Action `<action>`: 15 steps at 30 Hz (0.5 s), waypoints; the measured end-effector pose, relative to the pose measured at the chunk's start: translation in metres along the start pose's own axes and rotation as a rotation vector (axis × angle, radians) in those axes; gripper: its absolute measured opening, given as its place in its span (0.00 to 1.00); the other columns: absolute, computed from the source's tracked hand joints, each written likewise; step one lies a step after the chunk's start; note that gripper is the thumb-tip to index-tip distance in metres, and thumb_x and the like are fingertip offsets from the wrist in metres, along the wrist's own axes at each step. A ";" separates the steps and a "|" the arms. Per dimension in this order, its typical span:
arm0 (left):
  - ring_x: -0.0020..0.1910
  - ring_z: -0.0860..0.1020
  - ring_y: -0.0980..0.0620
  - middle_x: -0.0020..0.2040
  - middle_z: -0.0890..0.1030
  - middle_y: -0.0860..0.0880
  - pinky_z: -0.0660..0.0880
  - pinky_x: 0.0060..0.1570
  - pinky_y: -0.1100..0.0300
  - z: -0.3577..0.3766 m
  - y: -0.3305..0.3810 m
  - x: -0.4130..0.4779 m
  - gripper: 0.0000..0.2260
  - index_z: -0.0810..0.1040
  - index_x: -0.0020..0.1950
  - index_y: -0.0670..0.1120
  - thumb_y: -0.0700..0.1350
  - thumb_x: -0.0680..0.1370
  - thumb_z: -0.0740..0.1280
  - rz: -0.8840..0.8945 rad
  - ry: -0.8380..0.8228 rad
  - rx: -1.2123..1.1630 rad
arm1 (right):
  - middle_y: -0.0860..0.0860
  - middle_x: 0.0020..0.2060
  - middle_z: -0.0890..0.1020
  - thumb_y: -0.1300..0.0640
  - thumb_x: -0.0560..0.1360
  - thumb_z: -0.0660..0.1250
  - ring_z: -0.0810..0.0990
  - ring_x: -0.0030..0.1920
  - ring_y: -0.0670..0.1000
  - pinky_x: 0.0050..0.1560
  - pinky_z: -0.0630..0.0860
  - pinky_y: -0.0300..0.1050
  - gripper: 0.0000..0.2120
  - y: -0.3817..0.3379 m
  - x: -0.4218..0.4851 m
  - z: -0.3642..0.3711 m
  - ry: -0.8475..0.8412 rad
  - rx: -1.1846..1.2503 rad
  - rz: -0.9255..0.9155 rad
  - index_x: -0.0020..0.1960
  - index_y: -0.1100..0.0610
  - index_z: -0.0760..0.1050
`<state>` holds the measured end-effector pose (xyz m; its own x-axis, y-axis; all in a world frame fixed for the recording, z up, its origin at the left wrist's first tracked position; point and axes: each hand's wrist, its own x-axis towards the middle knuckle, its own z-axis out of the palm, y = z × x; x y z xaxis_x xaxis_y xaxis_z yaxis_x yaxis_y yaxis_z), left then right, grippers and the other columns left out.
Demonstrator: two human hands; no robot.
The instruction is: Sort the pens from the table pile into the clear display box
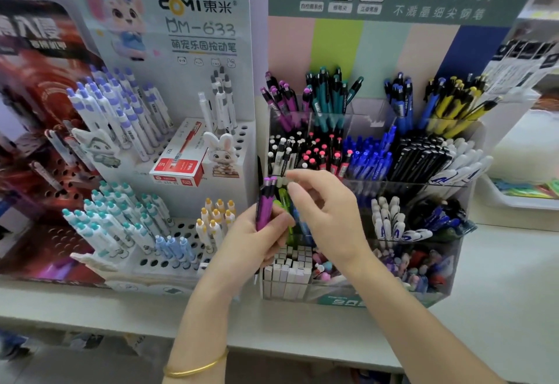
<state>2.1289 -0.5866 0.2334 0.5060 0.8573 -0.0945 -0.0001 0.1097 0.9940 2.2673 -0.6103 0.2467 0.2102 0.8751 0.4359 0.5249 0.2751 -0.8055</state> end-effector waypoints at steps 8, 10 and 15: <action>0.34 0.78 0.59 0.36 0.81 0.57 0.74 0.34 0.66 0.025 0.003 0.012 0.06 0.78 0.51 0.53 0.42 0.79 0.65 0.063 -0.007 0.264 | 0.52 0.40 0.80 0.54 0.74 0.70 0.78 0.43 0.48 0.47 0.77 0.47 0.07 -0.004 0.003 -0.020 -0.185 -0.014 0.181 0.44 0.59 0.80; 0.31 0.76 0.61 0.34 0.79 0.57 0.72 0.32 0.67 0.028 0.005 0.012 0.05 0.76 0.51 0.52 0.43 0.78 0.68 0.051 -0.036 0.267 | 0.52 0.39 0.82 0.58 0.75 0.68 0.80 0.41 0.49 0.44 0.79 0.50 0.05 -0.004 0.007 -0.025 -0.162 0.035 0.218 0.45 0.59 0.80; 0.28 0.68 0.60 0.30 0.71 0.58 0.66 0.31 0.64 0.021 0.011 0.017 0.03 0.74 0.50 0.47 0.46 0.79 0.65 0.094 -0.033 0.310 | 0.52 0.30 0.78 0.57 0.76 0.68 0.74 0.26 0.46 0.30 0.72 0.40 0.07 -0.014 0.024 -0.040 -0.234 0.096 0.215 0.45 0.62 0.77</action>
<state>2.1553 -0.5817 0.2444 0.5440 0.8391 -0.0049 0.2118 -0.1317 0.9684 2.2976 -0.6093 0.2848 0.1064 0.9819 0.1568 0.4070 0.1009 -0.9078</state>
